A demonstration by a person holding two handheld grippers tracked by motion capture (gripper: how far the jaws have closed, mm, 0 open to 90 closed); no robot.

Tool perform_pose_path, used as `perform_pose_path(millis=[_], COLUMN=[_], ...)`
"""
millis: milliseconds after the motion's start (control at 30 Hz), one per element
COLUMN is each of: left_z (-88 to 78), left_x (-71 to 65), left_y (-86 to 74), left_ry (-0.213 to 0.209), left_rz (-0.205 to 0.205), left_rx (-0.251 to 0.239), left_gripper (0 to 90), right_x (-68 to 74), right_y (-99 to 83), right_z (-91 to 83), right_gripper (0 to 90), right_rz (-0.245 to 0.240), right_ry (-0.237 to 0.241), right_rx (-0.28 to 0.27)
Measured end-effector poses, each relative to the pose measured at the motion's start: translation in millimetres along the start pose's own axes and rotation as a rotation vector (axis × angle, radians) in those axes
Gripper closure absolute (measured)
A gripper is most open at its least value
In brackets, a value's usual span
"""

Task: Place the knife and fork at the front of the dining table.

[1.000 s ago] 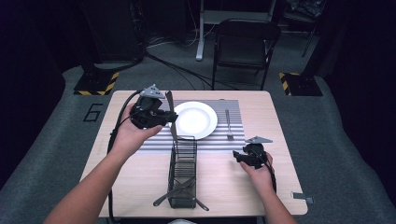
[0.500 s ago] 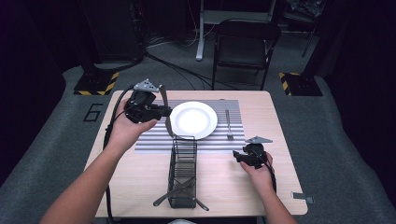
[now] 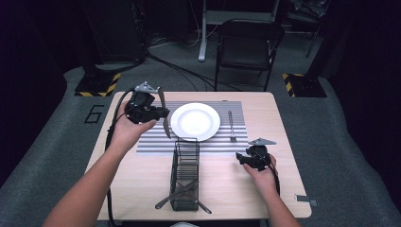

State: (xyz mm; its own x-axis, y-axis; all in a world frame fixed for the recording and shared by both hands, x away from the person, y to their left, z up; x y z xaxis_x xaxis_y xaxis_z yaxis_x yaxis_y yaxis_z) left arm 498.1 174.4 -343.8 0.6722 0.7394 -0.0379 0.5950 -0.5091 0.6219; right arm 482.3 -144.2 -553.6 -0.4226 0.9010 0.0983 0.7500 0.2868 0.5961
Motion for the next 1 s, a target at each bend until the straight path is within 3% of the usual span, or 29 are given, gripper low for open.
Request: perform_pose_path(millis=[767,1000], left_z=[30.0,42.3], left_x=[43.7,59.1], left_y=[-40.6,-55.3], left_ry=[0.062,0.077], left_rz=[-0.074,-0.128], left_rx=[0.032,0.025], left_gripper=[82.6,82.6], right_x=[0.6,0.4], right_y=[-0.5,-0.9], right_z=[0.6,1.4], right_gripper=[47.3,47.3], right_rz=[-0.003,-0.006], right_ry=[-0.002,-0.004], right_rx=[0.006,0.007])
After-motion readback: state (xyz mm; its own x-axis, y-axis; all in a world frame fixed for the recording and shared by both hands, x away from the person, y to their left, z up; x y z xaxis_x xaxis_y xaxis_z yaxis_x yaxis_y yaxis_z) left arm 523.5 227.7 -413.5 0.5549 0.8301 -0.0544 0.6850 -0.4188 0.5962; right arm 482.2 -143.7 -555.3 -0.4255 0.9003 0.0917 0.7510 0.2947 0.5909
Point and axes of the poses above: each handheld gripper's, and its own axes: z roughly forward along the jaws, y roughly out of its top, x roughly to its left, the point moved 8 cm from there along z, roughly forward along the jaws, and after that the axes turned 11 degrees about x, right-handed, at the moved point
